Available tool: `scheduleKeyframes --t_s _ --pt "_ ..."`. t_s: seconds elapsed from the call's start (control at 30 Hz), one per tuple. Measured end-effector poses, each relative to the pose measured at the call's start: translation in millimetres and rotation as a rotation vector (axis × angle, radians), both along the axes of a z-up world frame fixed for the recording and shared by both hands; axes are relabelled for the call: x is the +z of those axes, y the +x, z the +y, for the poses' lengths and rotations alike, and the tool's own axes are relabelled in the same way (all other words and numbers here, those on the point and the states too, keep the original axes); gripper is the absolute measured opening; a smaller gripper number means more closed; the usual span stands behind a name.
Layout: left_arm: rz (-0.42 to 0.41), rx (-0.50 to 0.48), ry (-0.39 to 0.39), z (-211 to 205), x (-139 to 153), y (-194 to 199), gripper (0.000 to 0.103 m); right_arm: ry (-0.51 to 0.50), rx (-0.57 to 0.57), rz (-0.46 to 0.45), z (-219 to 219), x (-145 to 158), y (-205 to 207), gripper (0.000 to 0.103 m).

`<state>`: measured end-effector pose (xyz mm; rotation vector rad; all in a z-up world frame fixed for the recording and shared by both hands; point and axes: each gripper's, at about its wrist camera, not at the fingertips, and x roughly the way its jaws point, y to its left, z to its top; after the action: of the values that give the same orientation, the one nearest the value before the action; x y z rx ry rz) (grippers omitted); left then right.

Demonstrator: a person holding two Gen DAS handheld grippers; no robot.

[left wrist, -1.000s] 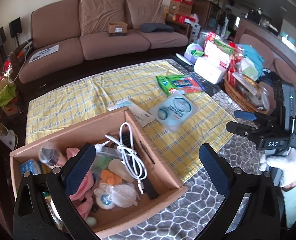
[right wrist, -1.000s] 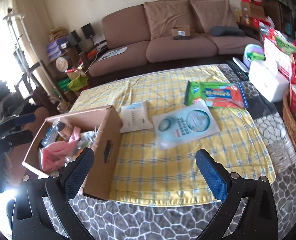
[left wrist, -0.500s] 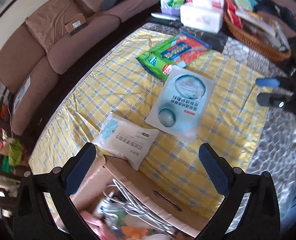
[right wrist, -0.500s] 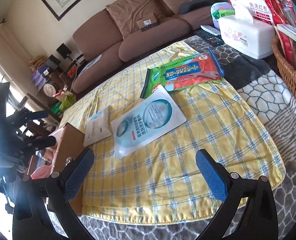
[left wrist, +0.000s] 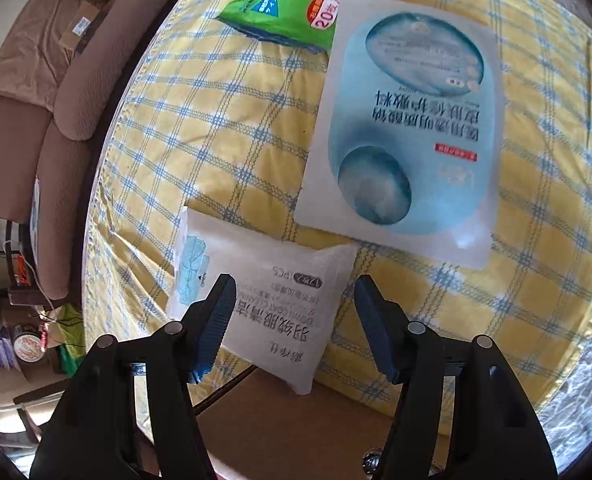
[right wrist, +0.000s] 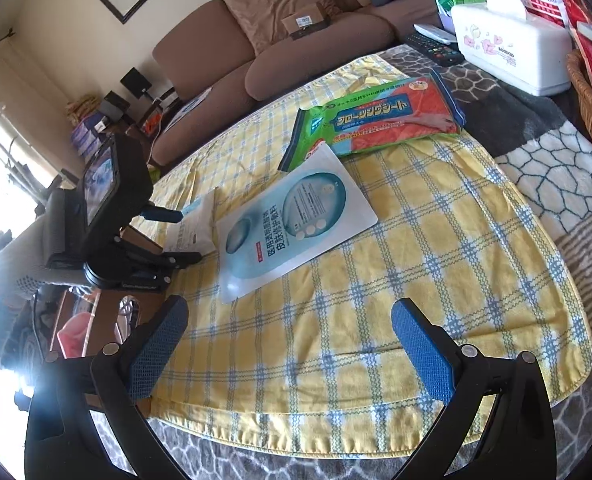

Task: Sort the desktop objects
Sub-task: 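Move both tools back over the table toward the white packet, then grasp the white face-mask packet with the left tool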

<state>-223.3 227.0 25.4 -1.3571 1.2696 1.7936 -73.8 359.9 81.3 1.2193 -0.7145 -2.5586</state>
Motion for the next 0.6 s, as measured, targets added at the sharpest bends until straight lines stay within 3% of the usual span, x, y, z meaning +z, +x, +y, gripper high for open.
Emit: scheduleKeyframes --t_s 0.13,0.27,0.43,0.53,0.6 --pt "-0.099 0.065 0.217 5 21 -6 0.067 -0.103 -0.052 0.056 31 3 -15 0.103" --pt "-0.195 0.158 0.333 13 21 -24 0.068 -0.222 -0.097 0.073 62 -9 -42 0.103" --pt "-0.257 0.191 0.307 22 4 -43 0.069 -0.222 -0.066 0.006 62 -33 -71 0.103" --pt "-0.283 0.176 0.234 31 -11 -44 0.075 -0.202 -0.006 -0.024 51 -40 -87 0.103" --pt "-0.305 0.178 0.249 34 -13 -46 0.080 -0.207 0.022 -0.021 43 -41 -95 0.103"
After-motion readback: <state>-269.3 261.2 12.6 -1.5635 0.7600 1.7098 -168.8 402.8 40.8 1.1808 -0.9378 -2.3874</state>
